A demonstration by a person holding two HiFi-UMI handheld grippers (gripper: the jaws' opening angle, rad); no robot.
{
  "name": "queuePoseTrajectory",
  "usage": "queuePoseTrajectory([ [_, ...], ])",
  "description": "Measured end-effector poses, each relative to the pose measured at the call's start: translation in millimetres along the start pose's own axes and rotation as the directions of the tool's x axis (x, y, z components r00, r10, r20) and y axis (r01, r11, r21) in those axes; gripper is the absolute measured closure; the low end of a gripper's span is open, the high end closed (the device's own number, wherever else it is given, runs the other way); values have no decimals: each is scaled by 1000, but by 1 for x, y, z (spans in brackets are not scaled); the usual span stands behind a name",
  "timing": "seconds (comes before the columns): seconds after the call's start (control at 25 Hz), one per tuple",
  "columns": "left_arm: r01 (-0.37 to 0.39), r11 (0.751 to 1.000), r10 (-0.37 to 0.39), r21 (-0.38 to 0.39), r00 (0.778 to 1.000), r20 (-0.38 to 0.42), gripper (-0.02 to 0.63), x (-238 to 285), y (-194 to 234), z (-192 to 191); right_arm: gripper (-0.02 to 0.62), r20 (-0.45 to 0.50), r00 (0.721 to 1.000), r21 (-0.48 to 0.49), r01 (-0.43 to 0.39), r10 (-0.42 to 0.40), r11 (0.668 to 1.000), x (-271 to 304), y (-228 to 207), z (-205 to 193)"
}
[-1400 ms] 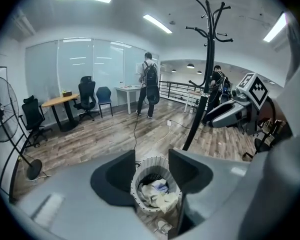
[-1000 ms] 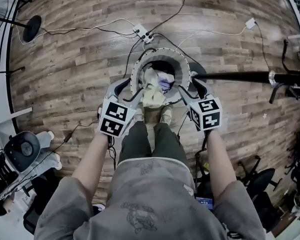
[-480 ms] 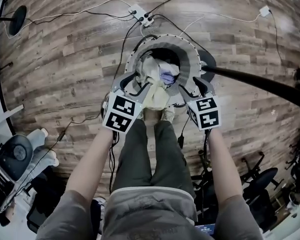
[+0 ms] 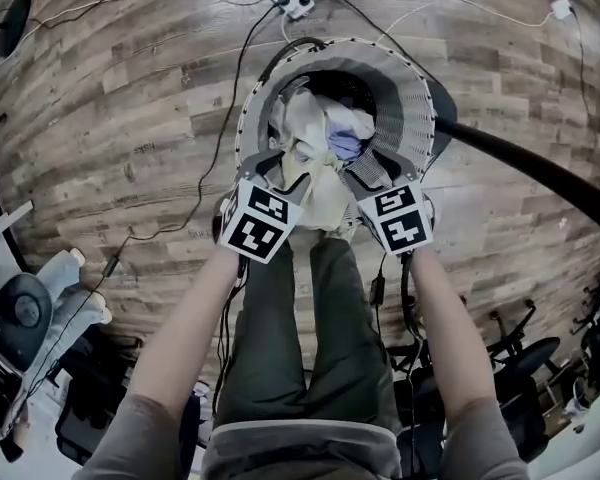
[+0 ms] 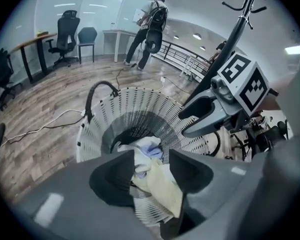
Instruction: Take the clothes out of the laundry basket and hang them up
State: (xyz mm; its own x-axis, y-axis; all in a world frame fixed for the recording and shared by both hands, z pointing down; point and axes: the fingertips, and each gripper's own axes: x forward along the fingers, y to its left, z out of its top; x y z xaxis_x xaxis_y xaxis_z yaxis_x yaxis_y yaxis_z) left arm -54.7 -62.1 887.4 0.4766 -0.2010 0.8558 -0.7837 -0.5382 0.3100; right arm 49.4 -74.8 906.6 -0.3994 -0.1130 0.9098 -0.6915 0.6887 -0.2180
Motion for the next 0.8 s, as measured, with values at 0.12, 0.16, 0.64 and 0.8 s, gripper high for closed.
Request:
queuePoseTrajectory([
  [0.12, 34, 999, -34, -12, 999, -39, 386, 31, -2, -16, 321, -57, 998, -5, -42, 41, 999, 36, -2, -20],
  [0.16, 48, 999, -49, -24, 998, -38, 376, 40, -2, -19, 323, -76, 996, -10, -56, 55, 998, 47, -3, -26],
  [0.64, 194, 971, -220, -138, 953, -208, 356, 132, -22, -69, 327, -276, 950, -81, -174, 146, 981, 171, -16, -89],
  [0.8, 167, 979, -193, -114, 940, -281, 356, 152, -16, -83, 327, -312, 932, -57, -211, 184, 976, 202, -17, -110],
])
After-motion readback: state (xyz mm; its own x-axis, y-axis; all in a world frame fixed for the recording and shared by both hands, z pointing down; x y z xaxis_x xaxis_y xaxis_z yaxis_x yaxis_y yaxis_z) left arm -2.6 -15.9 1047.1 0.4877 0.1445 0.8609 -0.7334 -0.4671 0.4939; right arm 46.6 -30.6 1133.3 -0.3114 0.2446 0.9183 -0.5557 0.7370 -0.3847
